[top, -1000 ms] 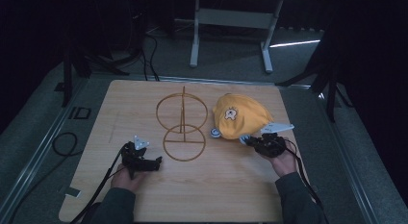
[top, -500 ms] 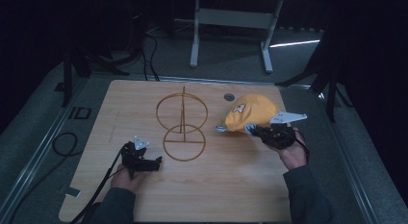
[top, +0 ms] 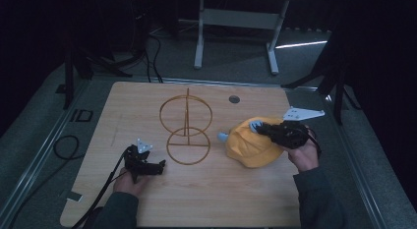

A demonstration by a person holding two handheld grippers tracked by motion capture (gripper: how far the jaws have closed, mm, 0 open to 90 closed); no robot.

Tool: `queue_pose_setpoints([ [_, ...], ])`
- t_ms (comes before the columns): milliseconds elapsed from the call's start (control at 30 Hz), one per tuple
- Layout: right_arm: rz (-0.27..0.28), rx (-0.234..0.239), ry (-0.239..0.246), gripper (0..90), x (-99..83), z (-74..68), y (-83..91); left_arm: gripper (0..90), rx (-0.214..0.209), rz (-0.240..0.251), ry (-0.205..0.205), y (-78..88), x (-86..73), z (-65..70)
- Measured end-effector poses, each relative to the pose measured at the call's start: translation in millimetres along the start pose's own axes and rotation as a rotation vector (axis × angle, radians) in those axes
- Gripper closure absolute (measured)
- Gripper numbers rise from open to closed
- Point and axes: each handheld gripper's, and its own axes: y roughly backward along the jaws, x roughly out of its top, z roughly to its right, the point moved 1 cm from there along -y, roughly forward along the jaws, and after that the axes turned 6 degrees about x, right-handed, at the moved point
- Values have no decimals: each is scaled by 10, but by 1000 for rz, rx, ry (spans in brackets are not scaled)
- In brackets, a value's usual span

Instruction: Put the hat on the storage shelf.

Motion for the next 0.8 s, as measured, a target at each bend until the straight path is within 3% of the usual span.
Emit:
queue_pose_setpoints([
  [133, -10, -25, -33, 828, -63, 80, -48, 19, 0, 3, 3, -2, 0, 2],
  [167, -8, -42, -67, 826, -116, 142, -53, 19, 1, 3, 3, -2, 0, 2],
  [200, -8, -42, -67, 826, -116, 142, -53, 19, 1, 3, 3, -2, 0, 2],
  [300, -43, -114, -101, 805, -251, 226, -56, 19, 1, 4, 2, -3, 0, 1],
  [400, -65, -124, -103, 770, -310, 236, -52, 19, 1, 3, 2, -2, 0, 2],
  [600, -134, -137, -41, 672, -417, 178, -34, 19, 1, 2, 0, -1, -1, 1],
  [800, -128, -158, -10, 558, -386, 143, 21, 19, 1, 3, 2, -2, -1, 2],
])
